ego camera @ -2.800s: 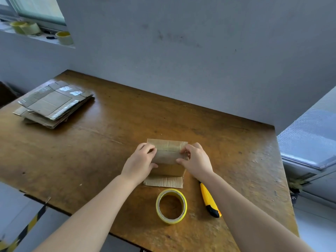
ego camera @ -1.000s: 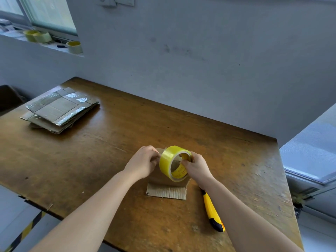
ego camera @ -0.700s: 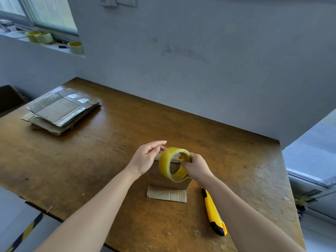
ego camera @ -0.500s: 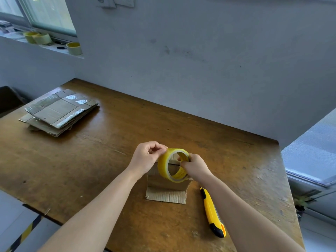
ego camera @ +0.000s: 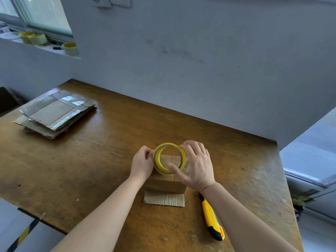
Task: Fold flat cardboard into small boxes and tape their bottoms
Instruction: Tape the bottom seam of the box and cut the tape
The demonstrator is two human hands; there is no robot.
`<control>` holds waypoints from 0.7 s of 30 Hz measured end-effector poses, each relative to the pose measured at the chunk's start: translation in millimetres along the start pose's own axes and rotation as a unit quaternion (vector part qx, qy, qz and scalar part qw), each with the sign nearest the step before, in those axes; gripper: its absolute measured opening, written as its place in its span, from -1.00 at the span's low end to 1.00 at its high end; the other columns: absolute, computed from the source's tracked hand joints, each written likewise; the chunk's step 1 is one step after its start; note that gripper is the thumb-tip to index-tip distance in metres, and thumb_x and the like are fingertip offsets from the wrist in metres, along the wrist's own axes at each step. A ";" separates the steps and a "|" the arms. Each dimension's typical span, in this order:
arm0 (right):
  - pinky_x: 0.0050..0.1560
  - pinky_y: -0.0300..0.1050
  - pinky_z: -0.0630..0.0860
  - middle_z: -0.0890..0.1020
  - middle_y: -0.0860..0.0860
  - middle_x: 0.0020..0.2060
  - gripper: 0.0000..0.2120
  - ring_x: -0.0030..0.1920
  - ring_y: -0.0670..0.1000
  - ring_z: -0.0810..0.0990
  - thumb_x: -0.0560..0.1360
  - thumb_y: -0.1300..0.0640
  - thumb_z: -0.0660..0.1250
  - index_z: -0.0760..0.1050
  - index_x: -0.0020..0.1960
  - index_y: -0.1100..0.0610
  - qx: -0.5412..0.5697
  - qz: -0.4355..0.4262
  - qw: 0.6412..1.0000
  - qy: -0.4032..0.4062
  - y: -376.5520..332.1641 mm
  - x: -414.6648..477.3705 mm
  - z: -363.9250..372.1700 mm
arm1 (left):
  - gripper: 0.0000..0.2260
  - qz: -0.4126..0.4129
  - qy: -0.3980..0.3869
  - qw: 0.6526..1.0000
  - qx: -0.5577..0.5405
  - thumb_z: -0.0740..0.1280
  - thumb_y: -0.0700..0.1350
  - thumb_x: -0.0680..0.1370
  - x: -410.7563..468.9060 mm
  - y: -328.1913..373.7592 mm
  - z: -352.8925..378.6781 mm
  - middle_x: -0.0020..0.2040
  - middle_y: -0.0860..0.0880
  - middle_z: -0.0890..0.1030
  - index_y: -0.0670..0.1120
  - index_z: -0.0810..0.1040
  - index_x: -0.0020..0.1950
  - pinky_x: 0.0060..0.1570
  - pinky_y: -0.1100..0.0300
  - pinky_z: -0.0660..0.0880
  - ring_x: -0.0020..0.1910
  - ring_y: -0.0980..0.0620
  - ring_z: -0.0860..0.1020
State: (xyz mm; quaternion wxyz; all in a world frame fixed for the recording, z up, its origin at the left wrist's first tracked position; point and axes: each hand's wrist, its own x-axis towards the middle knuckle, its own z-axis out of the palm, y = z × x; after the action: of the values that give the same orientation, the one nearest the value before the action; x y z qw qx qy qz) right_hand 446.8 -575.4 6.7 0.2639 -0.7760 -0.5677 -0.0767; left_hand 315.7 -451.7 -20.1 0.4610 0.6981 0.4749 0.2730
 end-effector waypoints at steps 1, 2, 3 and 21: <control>0.15 0.01 0.45 0.53 0.03 0.18 -0.29 0.19 0.07 0.46 0.40 -0.47 0.13 0.51 0.20 0.09 -0.007 -0.038 0.999 0.011 0.8 0.1 -0.3 | -0.82 -0.004 0.000 1.000 -0.002 0.21 -0.16 0.62 0.9 -1.2 1.1 -0.25 0.02 0.53 -0.09 0.46 -0.18 -0.33 0.29 0.32 -0.23 0.06 0.46; 0.18 0.01 0.42 0.52 0.05 0.20 -0.28 0.20 0.09 0.45 0.38 -0.49 0.15 0.52 0.19 0.09 -0.014 -0.066 0.998 0.001 -0.5 1.2 -2.0 | -0.80 -0.010 -0.002 1.000 -0.004 0.21 -0.16 0.62 1.3 -1.7 2.3 -0.25 0.01 0.53 -0.08 0.44 -0.20 -0.33 0.28 0.31 -0.24 0.07 0.46; 0.18 0.01 0.42 0.54 0.04 0.17 -0.29 0.19 0.09 0.47 0.35 -0.50 0.17 0.54 0.14 0.07 -0.025 -0.089 0.995 -0.021 -1.9 3.2 -2.2 | -0.79 -0.016 0.000 1.000 -0.005 0.21 -0.15 0.62 1.8 -1.0 2.9 -0.25 0.01 0.52 -0.06 0.43 -0.22 -0.34 0.28 0.31 -0.25 0.07 0.46; -0.42 -0.24 0.37 0.51 -0.09 -0.40 -0.71 -0.37 -0.04 0.49 0.55 -0.15 0.22 0.50 -0.23 0.01 0.018 0.040 0.982 -0.186 -31.7 47.5 -4.6 | -0.78 -0.050 -0.004 0.990 -0.134 0.20 -0.20 0.63 -2.4 -9.7 -3.7 -0.15 -0.15 0.62 -0.13 0.45 -0.22 -0.11 0.12 0.51 -0.12 -0.06 0.58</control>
State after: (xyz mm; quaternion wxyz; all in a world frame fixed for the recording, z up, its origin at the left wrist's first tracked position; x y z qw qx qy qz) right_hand 434.7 -530.9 40.7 0.1705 -0.7941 -0.5764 0.0895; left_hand 307.7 -451.2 -27.2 0.5658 0.6062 0.4665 0.3078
